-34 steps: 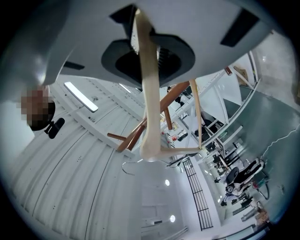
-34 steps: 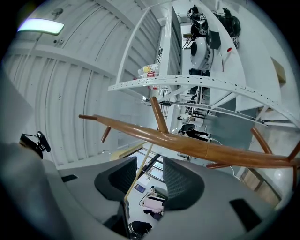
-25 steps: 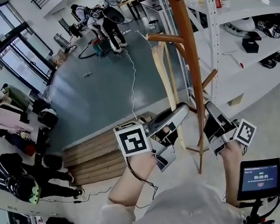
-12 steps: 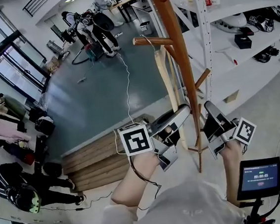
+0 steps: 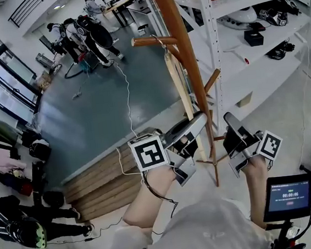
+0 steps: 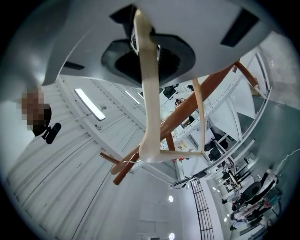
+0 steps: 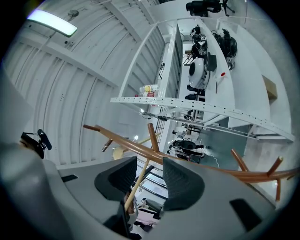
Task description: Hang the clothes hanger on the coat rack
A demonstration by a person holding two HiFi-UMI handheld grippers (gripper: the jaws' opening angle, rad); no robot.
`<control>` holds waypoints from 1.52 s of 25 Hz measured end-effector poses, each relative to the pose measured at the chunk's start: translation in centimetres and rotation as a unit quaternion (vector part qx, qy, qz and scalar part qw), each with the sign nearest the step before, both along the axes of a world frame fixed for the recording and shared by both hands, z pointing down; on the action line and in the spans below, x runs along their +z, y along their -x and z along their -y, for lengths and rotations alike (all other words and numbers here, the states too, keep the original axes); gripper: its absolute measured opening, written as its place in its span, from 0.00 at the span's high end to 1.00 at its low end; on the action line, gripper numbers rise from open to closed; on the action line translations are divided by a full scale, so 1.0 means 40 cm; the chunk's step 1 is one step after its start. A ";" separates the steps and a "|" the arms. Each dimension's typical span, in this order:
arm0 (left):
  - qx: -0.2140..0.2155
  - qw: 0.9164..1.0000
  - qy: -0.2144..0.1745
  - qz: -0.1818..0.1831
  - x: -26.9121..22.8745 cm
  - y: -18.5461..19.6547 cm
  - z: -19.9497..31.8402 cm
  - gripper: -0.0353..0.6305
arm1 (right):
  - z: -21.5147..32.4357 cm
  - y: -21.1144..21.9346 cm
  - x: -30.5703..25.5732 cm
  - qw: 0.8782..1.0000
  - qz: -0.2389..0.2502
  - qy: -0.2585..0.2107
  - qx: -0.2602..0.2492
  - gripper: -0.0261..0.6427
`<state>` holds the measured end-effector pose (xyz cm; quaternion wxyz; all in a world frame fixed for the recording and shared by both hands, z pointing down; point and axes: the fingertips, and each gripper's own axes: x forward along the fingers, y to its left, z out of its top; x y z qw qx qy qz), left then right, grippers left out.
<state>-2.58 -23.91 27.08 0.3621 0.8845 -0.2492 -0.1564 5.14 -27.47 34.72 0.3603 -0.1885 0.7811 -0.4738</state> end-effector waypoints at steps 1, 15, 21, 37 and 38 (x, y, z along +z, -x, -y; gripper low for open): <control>0.001 1.000 0.000 -0.002 -0.001 0.001 -0.009 0.86 | -0.015 -0.004 0.000 1.000 -0.001 0.002 0.005 0.69; 0.046 0.996 -0.018 -0.070 -0.041 -0.032 -0.097 0.74 | -0.136 -0.067 0.020 0.998 -0.012 0.012 0.058 0.69; 0.062 0.988 -0.023 -0.140 -0.069 -0.052 -0.096 0.65 | -0.143 -0.089 0.037 0.998 -0.013 0.014 0.063 0.69; 0.030 0.994 -0.012 -0.102 -0.065 -0.082 -0.052 0.65 | -0.170 -0.143 0.046 0.997 -0.026 0.009 0.072 0.69; 0.028 0.995 -0.012 -0.098 -0.067 -0.084 -0.052 0.61 | -0.173 -0.141 0.041 0.997 -0.027 0.006 0.070 0.69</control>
